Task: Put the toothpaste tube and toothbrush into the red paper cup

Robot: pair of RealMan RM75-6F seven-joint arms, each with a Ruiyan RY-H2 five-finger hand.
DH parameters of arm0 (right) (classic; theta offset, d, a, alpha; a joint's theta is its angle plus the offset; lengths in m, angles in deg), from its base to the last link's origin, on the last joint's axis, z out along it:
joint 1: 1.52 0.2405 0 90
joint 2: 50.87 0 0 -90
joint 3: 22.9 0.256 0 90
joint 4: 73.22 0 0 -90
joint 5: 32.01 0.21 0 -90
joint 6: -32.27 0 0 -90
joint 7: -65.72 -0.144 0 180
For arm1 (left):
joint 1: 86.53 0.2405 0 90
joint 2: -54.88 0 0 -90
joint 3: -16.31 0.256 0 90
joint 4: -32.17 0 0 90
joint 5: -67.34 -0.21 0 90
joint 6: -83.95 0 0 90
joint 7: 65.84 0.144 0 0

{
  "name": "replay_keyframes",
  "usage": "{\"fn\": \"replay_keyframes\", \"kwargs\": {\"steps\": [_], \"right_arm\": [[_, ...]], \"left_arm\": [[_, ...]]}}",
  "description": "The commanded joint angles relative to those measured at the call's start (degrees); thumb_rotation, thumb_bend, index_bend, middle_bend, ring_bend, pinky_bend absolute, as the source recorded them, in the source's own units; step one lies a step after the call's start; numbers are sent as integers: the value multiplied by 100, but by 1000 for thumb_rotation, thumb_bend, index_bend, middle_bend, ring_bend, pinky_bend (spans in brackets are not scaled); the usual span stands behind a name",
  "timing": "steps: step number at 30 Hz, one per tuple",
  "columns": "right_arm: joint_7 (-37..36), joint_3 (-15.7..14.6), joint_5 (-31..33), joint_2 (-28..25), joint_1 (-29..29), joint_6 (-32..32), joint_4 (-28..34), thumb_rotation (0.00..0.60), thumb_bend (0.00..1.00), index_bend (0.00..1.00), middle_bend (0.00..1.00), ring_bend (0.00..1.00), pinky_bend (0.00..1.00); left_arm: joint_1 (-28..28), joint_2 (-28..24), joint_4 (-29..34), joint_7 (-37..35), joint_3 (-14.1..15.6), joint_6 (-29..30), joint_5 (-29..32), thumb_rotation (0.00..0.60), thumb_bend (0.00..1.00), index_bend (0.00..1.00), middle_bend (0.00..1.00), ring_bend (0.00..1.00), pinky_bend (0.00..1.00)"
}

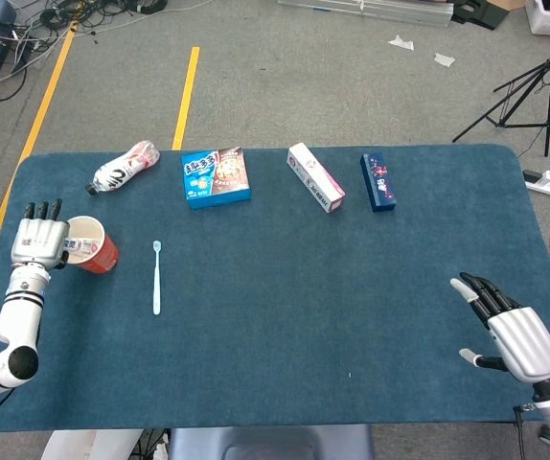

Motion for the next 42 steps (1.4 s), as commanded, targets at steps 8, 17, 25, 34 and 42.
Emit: {"fn": "replay_keyframes", "kwargs": {"steps": [8, 17, 25, 34, 42], "right_arm": [[-41, 5, 15, -6, 0, 9, -18, 600, 0, 74, 92, 110, 435], [-92, 3, 14, -11, -12, 41, -46, 600, 0, 74, 92, 110, 435], [-105, -1, 16, 6, -7, 29, -66, 600, 0, 74, 92, 110, 435], [-118, -2, 21, 19, -5, 26, -82, 600, 0, 74, 92, 110, 434], [-146, -3, 20, 22, -10, 43, -100, 600, 0, 74, 92, 110, 434]], "left_arm": [[-54, 82, -70, 37, 69, -43, 62, 600, 397, 868, 0, 0, 0], [-94, 112, -78, 89, 120, -39, 158, 600, 397, 720, 0, 0, 0], [-103, 117, -79, 88, 153, -21, 189, 600, 397, 643, 0, 0, 0], [-116, 131, -88, 53, 155, 5, 170, 600, 397, 606, 0, 0, 0], [-127, 138, -87, 76, 170, 24, 194, 600, 397, 500, 0, 0, 0]]}}
